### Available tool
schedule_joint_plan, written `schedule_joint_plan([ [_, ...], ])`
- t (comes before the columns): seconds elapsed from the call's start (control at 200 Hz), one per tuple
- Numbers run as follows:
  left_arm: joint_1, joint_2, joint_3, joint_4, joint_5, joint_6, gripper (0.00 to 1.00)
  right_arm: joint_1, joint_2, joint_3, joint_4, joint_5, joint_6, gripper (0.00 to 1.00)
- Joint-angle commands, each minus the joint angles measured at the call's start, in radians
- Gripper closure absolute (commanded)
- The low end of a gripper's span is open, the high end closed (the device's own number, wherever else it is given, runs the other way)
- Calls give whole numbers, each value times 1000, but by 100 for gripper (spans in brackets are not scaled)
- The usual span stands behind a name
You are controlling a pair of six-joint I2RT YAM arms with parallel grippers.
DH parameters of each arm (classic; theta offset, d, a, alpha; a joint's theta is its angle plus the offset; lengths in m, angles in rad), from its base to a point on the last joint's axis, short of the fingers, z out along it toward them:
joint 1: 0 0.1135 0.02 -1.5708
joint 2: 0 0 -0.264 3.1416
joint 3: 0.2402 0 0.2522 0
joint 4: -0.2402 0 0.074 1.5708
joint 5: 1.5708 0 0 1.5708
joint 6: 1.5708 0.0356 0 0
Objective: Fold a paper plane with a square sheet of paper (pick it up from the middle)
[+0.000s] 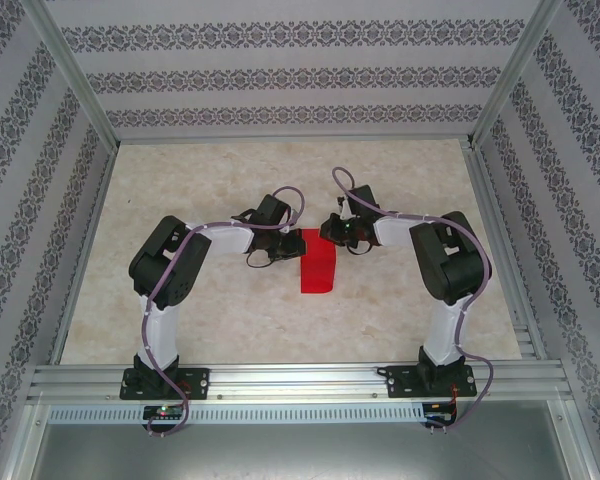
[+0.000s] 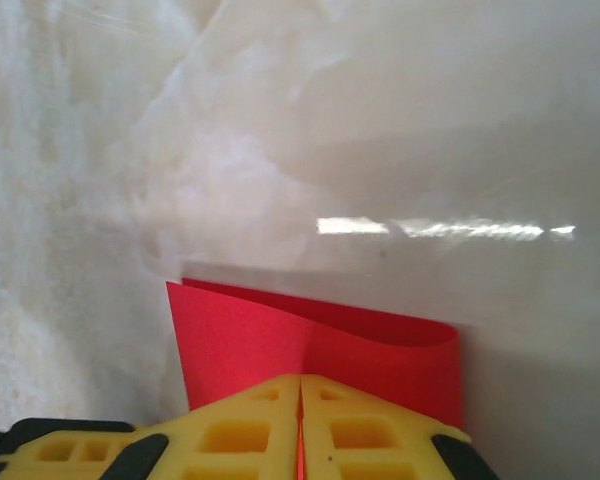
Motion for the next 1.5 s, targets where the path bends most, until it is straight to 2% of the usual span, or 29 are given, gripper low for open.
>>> schedule_joint_plan([
  [0.0, -7, 116, -57, -188, -170, 15, 100, -29, 24, 18, 8, 19, 7, 90],
  [0.205, -7, 117, -67, -173, -168, 16, 100, -118, 65, 40, -41, 25, -37, 90],
  [0.375, -6, 123, -71, -164, -163, 14, 100, -146, 11, 73, -64, 33, -40, 90],
  [0.584, -6, 122, -70, -162, -160, 16, 100, -81, -61, 60, -84, 12, -19, 90],
  [0.874, -7, 122, -68, -164, -164, 16, 100, 33, -135, -130, -26, -67, 73, 90],
  [1.109, -8, 128, -72, -161, -169, 14, 100, 48, -192, -240, -17, -89, 85, 90],
  [1.494, -7, 131, -82, -153, -174, 6, 100, 51, -205, -300, -58, -83, 48, 90],
])
